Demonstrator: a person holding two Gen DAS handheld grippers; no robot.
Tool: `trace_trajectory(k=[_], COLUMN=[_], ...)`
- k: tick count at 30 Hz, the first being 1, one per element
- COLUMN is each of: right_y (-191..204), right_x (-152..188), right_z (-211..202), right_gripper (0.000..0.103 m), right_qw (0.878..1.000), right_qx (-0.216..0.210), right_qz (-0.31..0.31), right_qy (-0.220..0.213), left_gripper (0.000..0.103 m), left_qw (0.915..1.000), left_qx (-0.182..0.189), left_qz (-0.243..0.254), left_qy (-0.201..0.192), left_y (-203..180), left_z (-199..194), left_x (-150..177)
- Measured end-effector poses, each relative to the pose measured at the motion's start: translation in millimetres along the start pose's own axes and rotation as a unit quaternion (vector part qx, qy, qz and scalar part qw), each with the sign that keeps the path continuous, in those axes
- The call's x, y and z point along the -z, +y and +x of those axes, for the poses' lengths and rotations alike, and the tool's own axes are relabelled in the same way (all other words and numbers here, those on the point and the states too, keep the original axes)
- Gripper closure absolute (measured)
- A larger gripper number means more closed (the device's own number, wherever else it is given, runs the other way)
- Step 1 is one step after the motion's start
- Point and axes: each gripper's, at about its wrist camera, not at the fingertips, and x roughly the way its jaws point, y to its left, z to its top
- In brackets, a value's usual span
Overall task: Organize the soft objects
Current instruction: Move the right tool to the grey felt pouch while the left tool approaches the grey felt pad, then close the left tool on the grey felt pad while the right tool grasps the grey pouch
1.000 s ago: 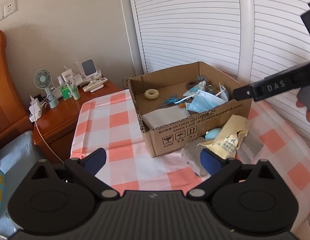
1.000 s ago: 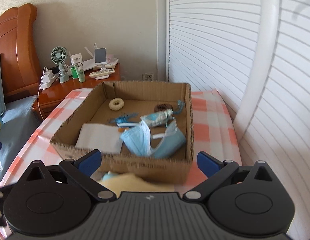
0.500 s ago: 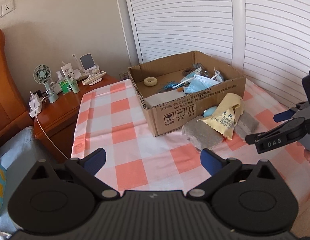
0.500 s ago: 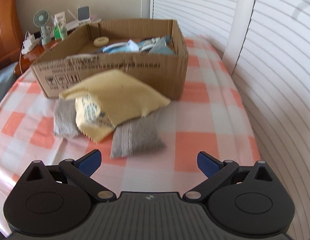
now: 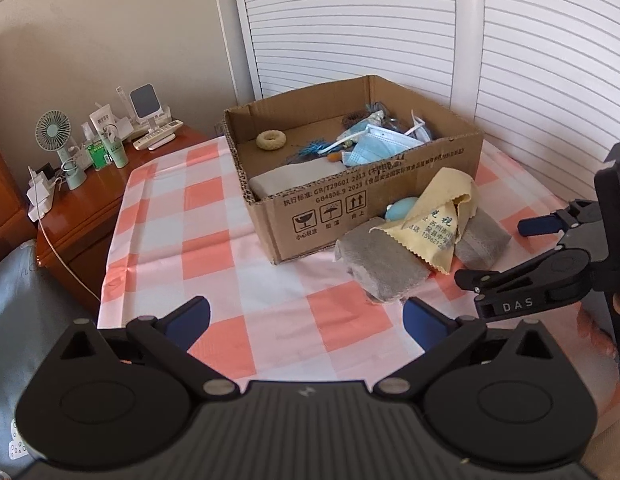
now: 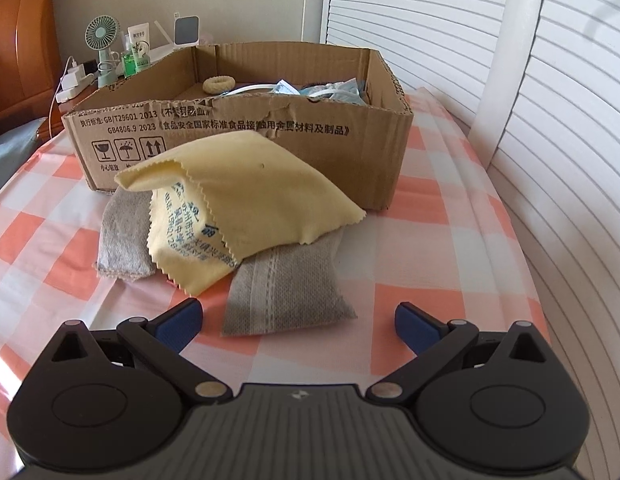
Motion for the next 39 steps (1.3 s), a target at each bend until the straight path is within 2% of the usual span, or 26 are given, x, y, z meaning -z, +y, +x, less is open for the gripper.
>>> trace_trajectory(k=[7,12,23,28,33,35,39], right_y=[-5,-24,-34,-35,-34,-34,-34], right_x=[-8,-5,0,1,3,3,4], right_z=[11,11,9,7,7,7,7], right_gripper=[0.000,0.000,0.000,0.000,0.000,0.000,0.000], right_qw=[1.000,0.999,0.999,0.999,0.999,0.999,0.999], right_qx=[0.001,0.029,0.020,0.018,0.018,0.018,0.019], right_qz=[0.002,0.031,0.026,0.025,0.025,0.025,0.025], right_qy=[-0.015,-0.014,-0.016,-0.017,-0.022,-0.023,-0.024], left_gripper=[0.001,0.001,0.001,0.001,0.001,0.001,0.002], left_qw=[0.9997,0.9989,0.9962,0.9962,0.9976,0.9975,0.9982], left_qx=[0.017,0.039,0.074,0.071,0.046,0.047,0.036], left_qz=[0.011,0.013,0.010,-0.003,-0.010,-0.022,-0.029], left_qy=[0.016,0.024,0.045,0.050,0.050,0.048,0.038], left_y=[-11,-16,-31,-26,-8,-2,-5], left_z=[22,48,98,104,98,96,100], left_x=[-10,-13,-16,-15,-7,-7,-10])
